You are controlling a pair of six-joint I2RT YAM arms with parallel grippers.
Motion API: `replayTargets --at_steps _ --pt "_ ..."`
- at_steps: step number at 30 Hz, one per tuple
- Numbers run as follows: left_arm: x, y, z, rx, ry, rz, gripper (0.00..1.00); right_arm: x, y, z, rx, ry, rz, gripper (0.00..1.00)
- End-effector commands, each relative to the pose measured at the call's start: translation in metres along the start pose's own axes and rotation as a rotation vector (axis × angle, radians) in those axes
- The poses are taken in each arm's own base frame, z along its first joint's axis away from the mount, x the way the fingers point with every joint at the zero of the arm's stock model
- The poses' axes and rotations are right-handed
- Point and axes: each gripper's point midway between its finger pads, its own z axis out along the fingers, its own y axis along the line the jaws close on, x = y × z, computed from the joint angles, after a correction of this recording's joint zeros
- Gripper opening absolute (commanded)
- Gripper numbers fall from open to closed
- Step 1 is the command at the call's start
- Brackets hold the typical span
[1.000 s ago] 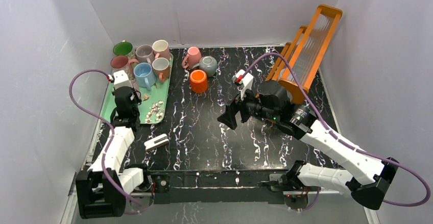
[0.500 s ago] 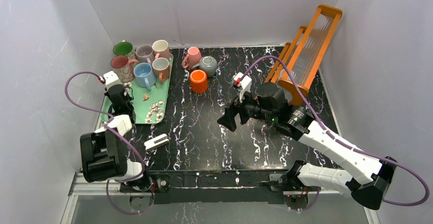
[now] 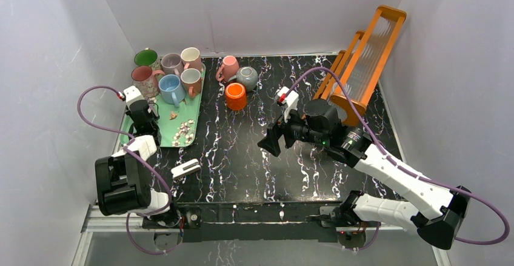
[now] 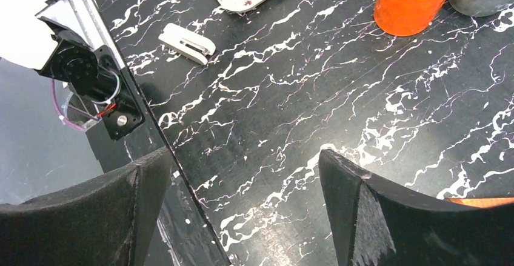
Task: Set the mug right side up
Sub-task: Place the cup on the tray.
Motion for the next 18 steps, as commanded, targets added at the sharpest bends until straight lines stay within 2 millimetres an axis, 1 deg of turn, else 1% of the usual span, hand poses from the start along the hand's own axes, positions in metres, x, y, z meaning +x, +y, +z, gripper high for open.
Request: replayTargets --at_steps 1,5,10,14,18 --pt "-0.006 0.008 -0.011 -0.040 0.043 -0.035 0.23 -0.018 0.007 -0.004 -0.026 -0.081 -0.026 0.99" --pt "0.004 0.009 -0.016 -0.041 0.087 -0.036 0.27 -0.018 0.008 -0.008 -0.028 -0.084 -0.027 0.99" --pt "0.006 0.011 -0.016 -0.049 0.097 -0.019 0.29 -0.019 0.008 -0.018 -0.019 -0.100 -0.032 0.99" --pt "0.004 0.011 -0.013 -0.054 0.090 -0.010 0.29 -0.019 0.008 -0.024 -0.016 -0.113 -0.038 0.99" --pt "0.006 0.007 -0.005 -0.043 0.090 0.000 0.29 -0.019 0.010 -0.024 -0.025 -0.110 -0.036 0.99"
